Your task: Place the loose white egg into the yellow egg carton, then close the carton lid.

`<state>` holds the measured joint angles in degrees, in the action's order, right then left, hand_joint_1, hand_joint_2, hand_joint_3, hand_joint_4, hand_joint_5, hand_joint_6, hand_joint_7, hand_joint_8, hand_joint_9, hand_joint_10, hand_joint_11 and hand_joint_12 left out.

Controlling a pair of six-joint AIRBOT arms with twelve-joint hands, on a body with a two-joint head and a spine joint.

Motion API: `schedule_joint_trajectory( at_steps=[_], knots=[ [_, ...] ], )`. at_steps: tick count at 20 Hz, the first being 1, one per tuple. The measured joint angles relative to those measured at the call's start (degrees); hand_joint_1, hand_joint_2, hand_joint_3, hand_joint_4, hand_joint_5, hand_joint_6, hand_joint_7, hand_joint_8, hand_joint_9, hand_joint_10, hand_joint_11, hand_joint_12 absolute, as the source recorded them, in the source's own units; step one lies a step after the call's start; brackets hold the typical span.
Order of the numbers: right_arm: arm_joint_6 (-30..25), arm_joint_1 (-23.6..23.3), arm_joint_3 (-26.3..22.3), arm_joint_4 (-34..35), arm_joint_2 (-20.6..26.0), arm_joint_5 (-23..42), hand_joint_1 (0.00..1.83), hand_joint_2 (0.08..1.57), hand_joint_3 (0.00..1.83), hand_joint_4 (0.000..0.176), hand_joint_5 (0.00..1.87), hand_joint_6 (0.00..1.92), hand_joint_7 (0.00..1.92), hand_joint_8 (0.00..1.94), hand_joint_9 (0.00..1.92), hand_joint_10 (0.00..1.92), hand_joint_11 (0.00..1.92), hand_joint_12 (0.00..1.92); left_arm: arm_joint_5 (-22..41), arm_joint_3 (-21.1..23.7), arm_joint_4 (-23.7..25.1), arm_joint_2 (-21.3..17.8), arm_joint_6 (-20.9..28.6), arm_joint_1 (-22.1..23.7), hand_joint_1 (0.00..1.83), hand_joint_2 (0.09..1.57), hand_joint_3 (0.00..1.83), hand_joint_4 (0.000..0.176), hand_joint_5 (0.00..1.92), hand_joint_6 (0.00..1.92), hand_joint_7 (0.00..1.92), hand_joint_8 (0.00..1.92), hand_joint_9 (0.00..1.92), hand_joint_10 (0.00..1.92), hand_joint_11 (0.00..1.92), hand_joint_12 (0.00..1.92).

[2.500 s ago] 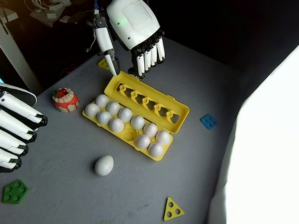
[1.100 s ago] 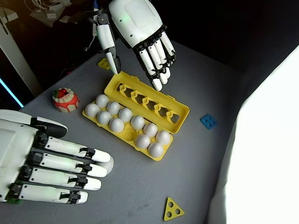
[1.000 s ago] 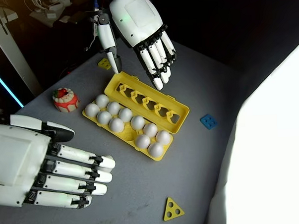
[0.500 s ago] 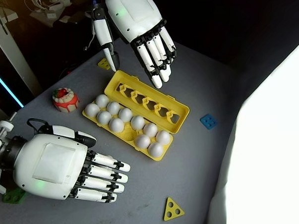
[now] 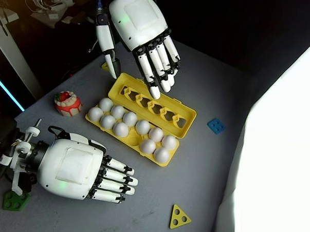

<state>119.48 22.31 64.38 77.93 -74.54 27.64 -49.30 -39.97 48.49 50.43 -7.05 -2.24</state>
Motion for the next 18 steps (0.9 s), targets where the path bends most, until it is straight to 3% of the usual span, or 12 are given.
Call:
schedule_joint_trajectory(
  at_steps=[3,7,9,12,18],
  knots=[
    [0.0,0.5,0.9,-0.1,-0.8,0.4,0.83,1.14,0.0,0.0,0.41,0.14,0.16,0.0,0.08,0.24,0.0,1.17,0.8,-0.9,-3.9,0.1,-6.4,2.0,0.34,1.29,0.0,0.054,0.2,0.01,0.24,0.0,0.33,0.02,0.0,1.1],
    [0.7,2.3,1.6,0.3,-1.0,0.5,0.94,1.08,0.0,0.0,0.27,0.08,0.1,0.0,0.03,0.22,0.0,1.17,-0.6,-1.7,-3.2,0.2,-6.5,3.8,0.36,1.28,0.0,0.056,0.21,0.01,0.24,0.0,0.36,0.03,0.0,1.11],
    [0.8,2.3,2.3,0.2,-1.3,0.4,0.98,1.08,0.0,0.009,0.23,0.07,0.1,0.01,0.02,0.22,0.0,1.17,-0.5,-1.6,-0.8,0.2,-6.6,3.9,0.34,1.28,0.0,0.062,0.22,0.01,0.26,0.01,0.37,0.03,0.0,1.11],
    [0.7,2.3,3.0,0.1,-2.0,0.3,1.0,1.08,0.0,0.019,0.22,0.05,0.11,0.0,0.02,0.23,0.0,1.13,-0.7,-1.8,-0.8,0.2,-6.6,3.8,0.34,1.28,0.0,0.054,0.21,0.01,0.26,0.01,0.37,0.03,0.0,1.13],
    [-0.6,2.3,3.2,-2.6,-2.3,-0.1,1.02,1.08,0.0,0.006,0.25,0.05,0.12,0.0,0.01,0.25,0.0,1.06,-0.5,-1.8,-0.7,0.1,-9.6,1.9,0.34,1.28,0.0,0.059,0.2,0.0,0.29,0.01,0.38,0.03,0.0,1.16]
  ],
)
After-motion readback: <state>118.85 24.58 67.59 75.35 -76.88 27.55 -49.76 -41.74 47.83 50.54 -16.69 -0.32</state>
